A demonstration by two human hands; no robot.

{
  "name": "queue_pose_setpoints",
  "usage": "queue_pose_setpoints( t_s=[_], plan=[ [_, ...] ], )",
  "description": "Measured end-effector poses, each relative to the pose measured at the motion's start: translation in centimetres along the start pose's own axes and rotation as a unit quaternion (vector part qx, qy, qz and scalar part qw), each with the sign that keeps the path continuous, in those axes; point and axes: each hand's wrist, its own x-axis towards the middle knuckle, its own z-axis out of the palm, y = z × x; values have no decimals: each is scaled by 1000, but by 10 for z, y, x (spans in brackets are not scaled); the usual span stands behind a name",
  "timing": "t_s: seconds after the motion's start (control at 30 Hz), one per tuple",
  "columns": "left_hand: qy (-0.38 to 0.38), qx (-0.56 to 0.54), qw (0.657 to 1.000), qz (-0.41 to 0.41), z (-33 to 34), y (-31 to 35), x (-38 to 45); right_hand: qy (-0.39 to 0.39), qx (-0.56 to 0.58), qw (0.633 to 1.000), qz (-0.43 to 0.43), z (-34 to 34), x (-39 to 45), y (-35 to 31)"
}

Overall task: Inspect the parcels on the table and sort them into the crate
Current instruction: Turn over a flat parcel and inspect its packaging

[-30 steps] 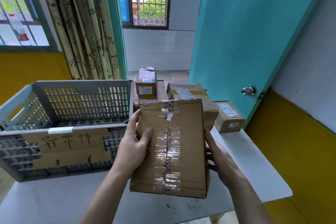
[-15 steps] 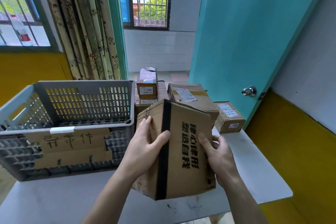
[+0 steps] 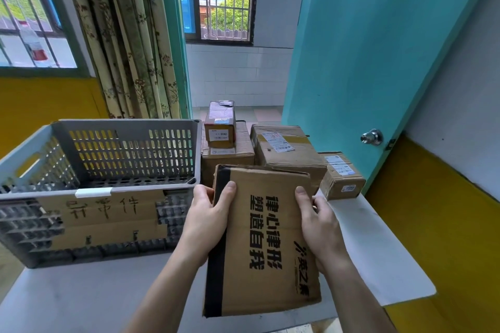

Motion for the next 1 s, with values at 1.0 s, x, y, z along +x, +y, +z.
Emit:
queue_pose_setpoints(
  t_s=[1.0],
  plan=[
    [-101, -114, 988, 30, -19, -14, -2, -59, 167, 984, -4, -10, -15, 0]
  ],
)
